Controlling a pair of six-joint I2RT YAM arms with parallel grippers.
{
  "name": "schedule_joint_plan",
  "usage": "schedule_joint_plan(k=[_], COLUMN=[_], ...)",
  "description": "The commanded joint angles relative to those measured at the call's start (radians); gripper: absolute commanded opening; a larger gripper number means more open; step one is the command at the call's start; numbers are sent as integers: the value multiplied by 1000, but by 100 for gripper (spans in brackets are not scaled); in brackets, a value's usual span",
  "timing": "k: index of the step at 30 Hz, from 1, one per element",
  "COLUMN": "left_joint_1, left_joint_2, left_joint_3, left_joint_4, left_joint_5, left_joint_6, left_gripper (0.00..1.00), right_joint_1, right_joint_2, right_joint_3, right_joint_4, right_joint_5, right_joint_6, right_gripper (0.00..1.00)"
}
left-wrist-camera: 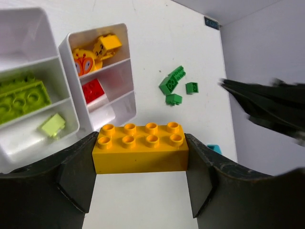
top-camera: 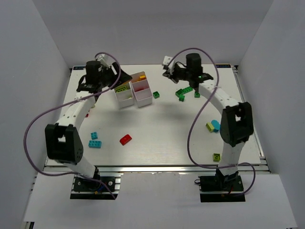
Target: Sort the legos into containers by color
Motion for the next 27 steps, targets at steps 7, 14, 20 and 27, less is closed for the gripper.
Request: schedule_joint_plan(k=[7,14,20,27], left_joint_1=[-151,-194,-217,-231], left_joint_2=[302,442,541,568], left_joint_3=[403,566,681,698], left_joint_4=[-183,-204,-250,-267], left_joint_5=[-337,-535,-607,-609], left_joint_6=[171,200,202,185], left_gripper=[17,18,20,24], right_joint_1=[-115,-170,-192,-207], right_joint_2=[-238,-297,-320,-324], right_joint_3=[-216,-294,-324,-328], right_joint_4=[6,-3,7,18], right_joint_5=[-172,-209,-220,-228], right_joint_6=[256,299,319,340], right_gripper=[2,4,5,5])
